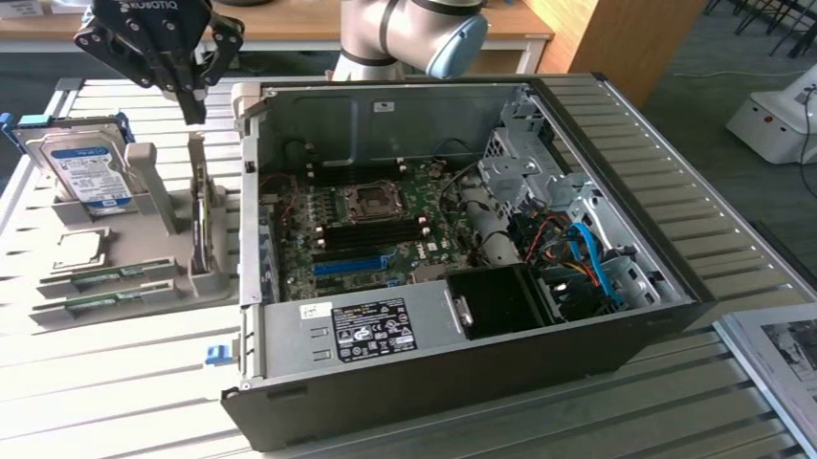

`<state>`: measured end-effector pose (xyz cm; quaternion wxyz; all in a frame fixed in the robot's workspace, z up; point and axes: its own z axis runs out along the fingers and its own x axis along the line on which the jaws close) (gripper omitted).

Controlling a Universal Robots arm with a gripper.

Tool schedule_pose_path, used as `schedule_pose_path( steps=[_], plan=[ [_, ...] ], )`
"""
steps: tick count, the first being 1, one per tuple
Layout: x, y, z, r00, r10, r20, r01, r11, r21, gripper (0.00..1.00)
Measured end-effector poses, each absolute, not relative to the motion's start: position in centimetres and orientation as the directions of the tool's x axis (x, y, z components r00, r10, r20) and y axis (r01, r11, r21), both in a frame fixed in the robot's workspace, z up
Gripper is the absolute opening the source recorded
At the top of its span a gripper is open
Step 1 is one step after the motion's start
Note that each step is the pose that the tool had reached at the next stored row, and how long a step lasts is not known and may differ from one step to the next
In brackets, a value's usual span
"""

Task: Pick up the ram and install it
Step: 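Reach for the ram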

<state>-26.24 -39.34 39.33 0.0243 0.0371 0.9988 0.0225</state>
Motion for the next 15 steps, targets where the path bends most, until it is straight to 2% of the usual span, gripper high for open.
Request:
schedule_pose_path(
  steps=[15],
  plan=[
    [-27.8, -39.3, 39.3, -0.996, 0.075, -0.047, 0.073, 0.996, 0.047, 0.10]
  ],
)
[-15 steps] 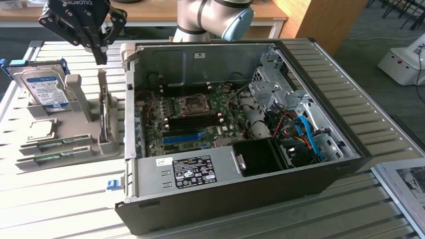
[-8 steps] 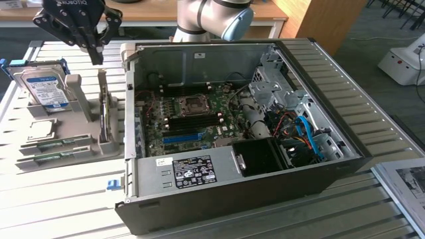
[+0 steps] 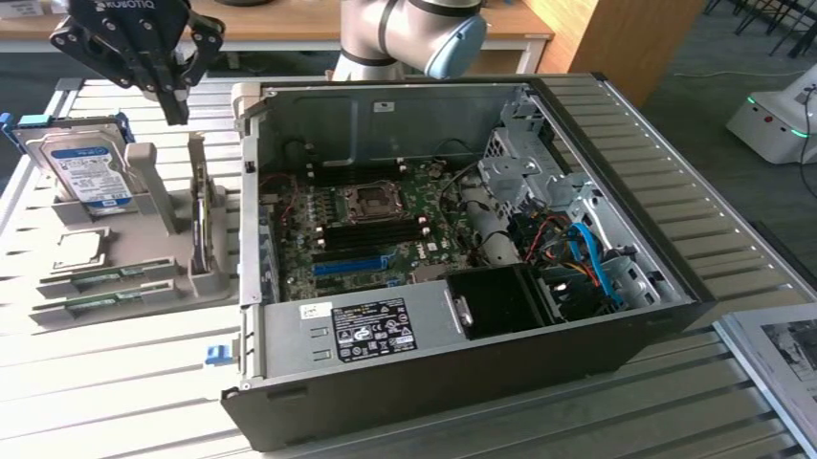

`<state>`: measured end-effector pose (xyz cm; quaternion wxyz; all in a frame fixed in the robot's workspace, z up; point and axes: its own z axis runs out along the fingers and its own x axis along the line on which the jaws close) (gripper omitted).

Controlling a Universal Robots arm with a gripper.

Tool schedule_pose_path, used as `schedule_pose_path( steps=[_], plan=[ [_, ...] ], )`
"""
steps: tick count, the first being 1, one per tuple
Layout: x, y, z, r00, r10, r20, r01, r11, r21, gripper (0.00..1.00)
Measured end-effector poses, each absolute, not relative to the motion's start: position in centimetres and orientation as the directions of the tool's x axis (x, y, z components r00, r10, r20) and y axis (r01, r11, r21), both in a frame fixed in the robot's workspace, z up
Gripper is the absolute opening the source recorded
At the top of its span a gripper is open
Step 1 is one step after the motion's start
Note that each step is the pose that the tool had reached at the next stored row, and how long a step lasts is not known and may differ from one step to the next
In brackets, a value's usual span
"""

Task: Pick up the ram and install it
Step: 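Reach for the ram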

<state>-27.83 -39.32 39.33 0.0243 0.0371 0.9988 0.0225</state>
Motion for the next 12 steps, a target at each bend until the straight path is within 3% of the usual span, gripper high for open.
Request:
schedule_pose_path(
  steps=[12],
  plan=[
    [-29.2, -39.3, 39.3, -0.996, 0.075, -0.047, 0.073, 0.996, 0.047, 0.10]
  ],
)
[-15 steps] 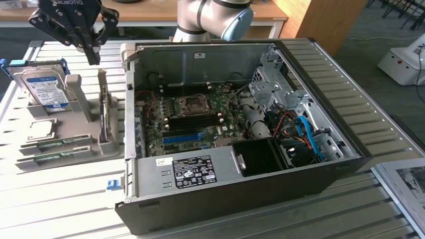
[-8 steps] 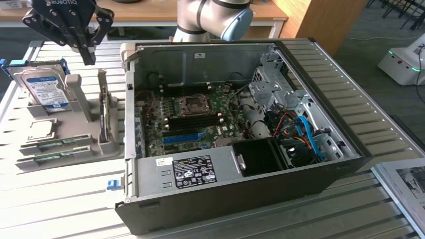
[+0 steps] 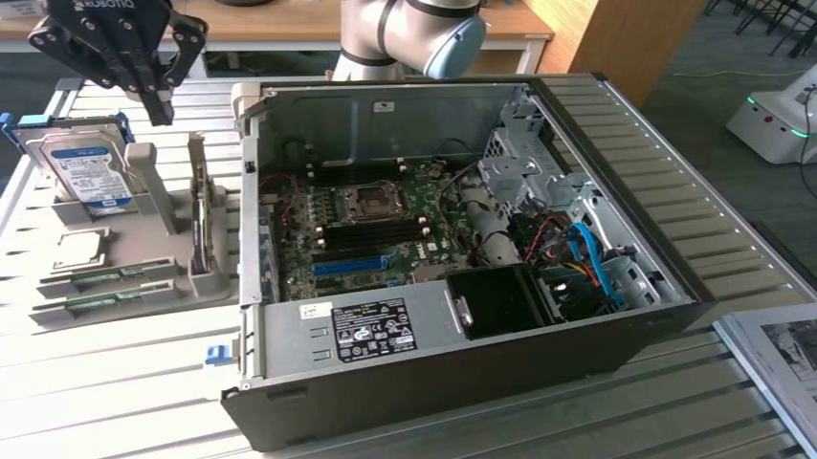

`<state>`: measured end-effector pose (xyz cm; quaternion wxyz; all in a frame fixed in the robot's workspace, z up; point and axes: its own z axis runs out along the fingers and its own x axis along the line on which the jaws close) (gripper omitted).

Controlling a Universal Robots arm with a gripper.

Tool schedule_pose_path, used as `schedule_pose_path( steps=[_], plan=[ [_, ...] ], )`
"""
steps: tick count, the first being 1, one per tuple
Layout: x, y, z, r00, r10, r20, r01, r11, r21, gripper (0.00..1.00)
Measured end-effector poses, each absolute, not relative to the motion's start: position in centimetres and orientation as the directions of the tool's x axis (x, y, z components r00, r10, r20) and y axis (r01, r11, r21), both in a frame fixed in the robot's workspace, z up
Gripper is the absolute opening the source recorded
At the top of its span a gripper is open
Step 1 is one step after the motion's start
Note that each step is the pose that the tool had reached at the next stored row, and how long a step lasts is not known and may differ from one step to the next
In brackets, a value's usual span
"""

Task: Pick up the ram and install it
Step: 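Reach for the ram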

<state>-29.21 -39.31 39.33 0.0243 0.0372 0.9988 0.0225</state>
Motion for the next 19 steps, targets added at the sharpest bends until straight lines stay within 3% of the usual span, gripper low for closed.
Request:
schedule_pose_path(
  steps=[19],
  plan=[
    [-31.1, -39.3, 39.3, -0.996, 0.075, -0.047, 0.073, 0.996, 0.047, 0.10]
  ],
)
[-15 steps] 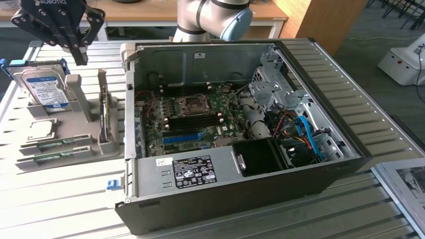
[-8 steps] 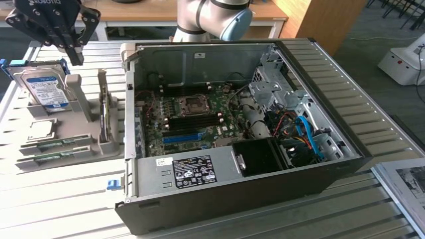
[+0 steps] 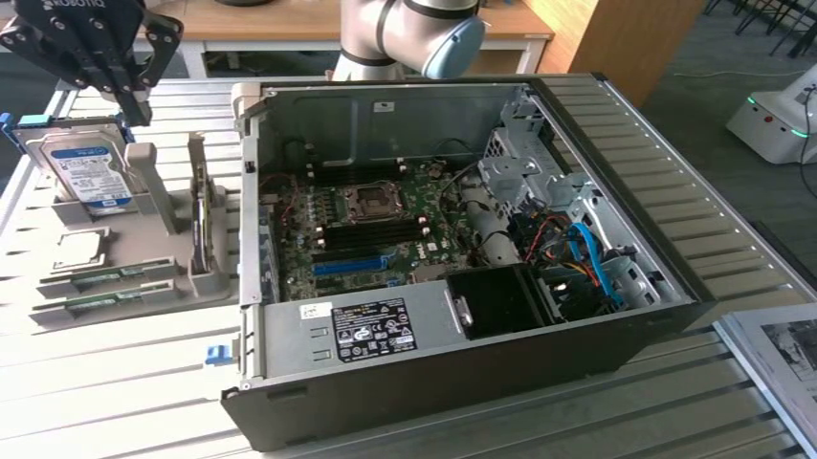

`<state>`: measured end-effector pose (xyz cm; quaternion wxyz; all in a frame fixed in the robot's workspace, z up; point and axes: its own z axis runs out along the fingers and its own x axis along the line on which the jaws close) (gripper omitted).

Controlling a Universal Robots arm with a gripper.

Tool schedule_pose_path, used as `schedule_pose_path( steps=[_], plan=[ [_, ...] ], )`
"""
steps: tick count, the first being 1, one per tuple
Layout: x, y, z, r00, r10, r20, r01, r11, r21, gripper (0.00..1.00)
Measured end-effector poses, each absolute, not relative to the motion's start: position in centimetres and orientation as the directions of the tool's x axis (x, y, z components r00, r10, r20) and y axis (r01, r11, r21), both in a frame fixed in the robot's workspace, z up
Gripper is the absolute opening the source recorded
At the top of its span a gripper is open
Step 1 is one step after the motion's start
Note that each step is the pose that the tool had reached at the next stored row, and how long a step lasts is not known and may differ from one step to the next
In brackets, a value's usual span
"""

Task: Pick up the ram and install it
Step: 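Reach for the ram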

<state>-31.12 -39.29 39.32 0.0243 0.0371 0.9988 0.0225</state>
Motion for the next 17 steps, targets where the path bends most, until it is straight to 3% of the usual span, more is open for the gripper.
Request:
schedule_pose_path(
  steps=[17],
  plan=[
    [-32.7, -39.3, 39.3, -0.996, 0.075, -0.047, 0.073, 0.996, 0.047, 0.10]
  ],
)
